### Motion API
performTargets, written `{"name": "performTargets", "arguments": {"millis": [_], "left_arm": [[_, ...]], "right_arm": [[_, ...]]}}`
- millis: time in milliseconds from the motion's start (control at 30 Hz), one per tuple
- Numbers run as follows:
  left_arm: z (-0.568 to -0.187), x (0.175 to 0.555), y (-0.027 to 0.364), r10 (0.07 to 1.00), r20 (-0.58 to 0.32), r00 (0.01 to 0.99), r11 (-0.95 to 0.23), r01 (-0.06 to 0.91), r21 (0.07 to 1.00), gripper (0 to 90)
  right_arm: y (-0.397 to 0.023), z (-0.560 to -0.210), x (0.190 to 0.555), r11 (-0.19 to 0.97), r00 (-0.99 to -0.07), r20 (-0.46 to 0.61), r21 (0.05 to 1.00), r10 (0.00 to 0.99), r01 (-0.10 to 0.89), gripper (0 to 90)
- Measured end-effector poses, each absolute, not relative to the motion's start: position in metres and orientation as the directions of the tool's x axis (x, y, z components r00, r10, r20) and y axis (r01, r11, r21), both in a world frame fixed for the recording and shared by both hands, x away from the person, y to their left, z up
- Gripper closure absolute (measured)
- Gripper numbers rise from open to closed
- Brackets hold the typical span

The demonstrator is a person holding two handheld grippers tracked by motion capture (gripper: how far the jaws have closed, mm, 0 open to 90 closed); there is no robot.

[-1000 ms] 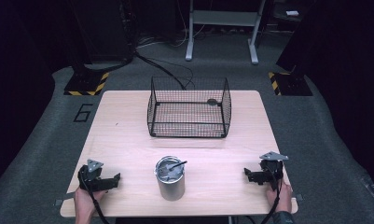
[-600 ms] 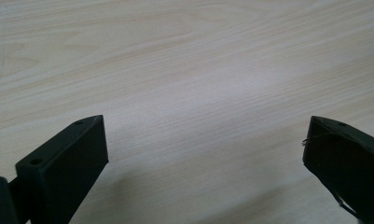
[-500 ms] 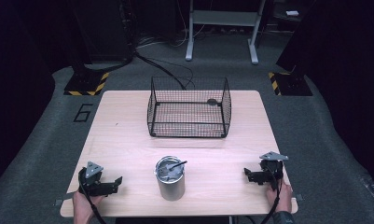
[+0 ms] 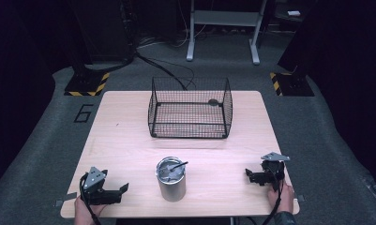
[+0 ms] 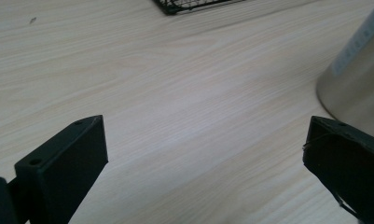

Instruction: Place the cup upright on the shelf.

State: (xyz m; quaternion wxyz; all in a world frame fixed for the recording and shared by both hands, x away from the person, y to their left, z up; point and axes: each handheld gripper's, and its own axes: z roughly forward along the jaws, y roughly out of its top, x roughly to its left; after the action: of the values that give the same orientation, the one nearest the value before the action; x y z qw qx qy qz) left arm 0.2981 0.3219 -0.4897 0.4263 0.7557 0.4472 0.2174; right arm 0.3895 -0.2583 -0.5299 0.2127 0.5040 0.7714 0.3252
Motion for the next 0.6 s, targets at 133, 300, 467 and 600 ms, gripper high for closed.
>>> {"name": "performTargets", "arguments": {"millis": [133, 300, 467, 600], "left_arm": [[-0.485, 0.294, 0.315, 0.833, -0.043, 0.552, -0.266, 0.467, 0.844, 0.0], [-0.484, 0.292, 0.3, 0.801, -0.03, 0.598, -0.29, 0.432, 0.854, 0.0], [-0.479, 0.29, 0.285, 0.765, -0.037, 0.643, -0.316, 0.424, 0.849, 0.0], [-0.477, 0.289, 0.273, 0.732, -0.054, 0.679, -0.318, 0.411, 0.854, 0.0]], "right_arm": [[-0.258, -0.53, 0.39, 0.28, -0.401, 0.0, 0.716, 0.916, 0.64, 0.0], [-0.258, -0.53, 0.39, 0.28, -0.401, 0.0, 0.716, 0.916, 0.64, 0.0], [-0.258, -0.53, 0.389, 0.28, -0.401, 0.001, 0.716, 0.916, 0.64, 0.0], [-0.258, -0.53, 0.389, 0.28, -0.401, 0.001, 0.716, 0.916, 0.64, 0.0]]}}
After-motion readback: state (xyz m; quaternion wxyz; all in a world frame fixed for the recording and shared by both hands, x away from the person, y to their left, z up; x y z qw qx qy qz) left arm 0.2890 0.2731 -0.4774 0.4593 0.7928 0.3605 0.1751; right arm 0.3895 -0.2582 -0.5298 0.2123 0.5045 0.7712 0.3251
